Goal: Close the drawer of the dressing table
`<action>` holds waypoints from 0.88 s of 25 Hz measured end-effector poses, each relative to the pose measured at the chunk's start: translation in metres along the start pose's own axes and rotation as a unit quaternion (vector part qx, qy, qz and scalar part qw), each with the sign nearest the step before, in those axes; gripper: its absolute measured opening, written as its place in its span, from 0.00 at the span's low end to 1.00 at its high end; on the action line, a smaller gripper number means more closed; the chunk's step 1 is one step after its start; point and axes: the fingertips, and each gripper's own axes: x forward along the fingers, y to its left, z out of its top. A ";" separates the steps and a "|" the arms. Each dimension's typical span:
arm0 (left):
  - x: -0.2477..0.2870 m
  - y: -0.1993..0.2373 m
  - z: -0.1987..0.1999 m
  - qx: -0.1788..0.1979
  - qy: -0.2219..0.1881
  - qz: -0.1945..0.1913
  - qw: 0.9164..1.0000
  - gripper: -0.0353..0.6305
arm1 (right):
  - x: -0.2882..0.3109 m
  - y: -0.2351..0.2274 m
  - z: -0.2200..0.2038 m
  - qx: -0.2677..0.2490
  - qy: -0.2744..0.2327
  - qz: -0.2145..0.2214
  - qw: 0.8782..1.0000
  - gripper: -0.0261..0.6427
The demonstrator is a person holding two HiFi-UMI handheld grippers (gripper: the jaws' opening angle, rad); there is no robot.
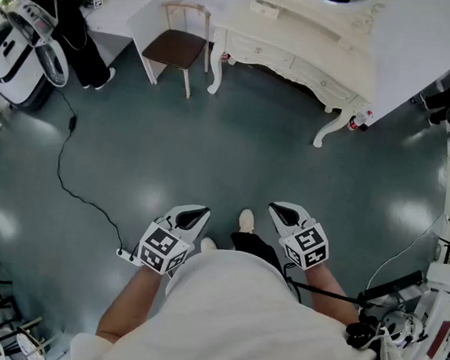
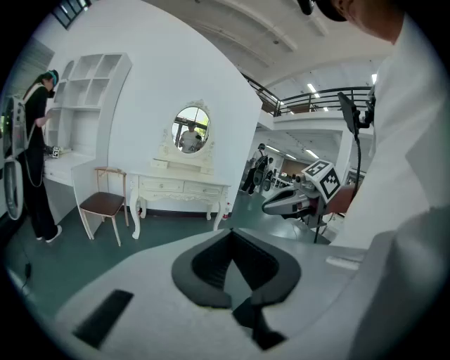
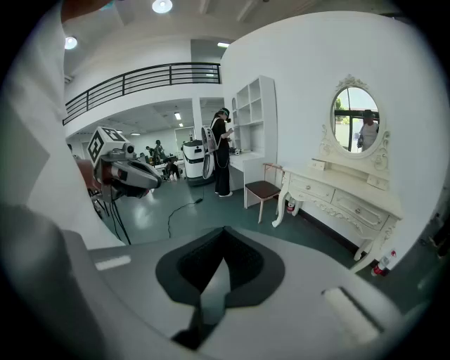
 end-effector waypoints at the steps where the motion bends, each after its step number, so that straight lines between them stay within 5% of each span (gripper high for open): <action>1: 0.004 -0.003 0.002 -0.002 0.001 -0.001 1.000 0.06 | -0.004 -0.005 0.000 -0.001 0.000 -0.001 1.000 0.04; 7: 0.035 0.000 0.017 -0.002 0.007 0.008 1.000 0.06 | -0.007 -0.045 -0.001 0.004 -0.006 -0.001 1.000 0.04; 15: 0.121 0.014 0.094 0.010 0.010 0.024 1.000 0.06 | 0.002 -0.159 0.036 -0.008 -0.031 0.005 0.999 0.04; 17: 0.141 0.018 0.104 0.010 0.014 0.025 1.000 0.06 | 0.002 -0.182 0.036 -0.002 -0.035 0.002 0.999 0.11; 22: 0.189 0.026 0.124 0.009 0.020 0.025 0.999 0.06 | 0.005 -0.234 0.027 0.022 -0.031 -0.003 0.999 0.06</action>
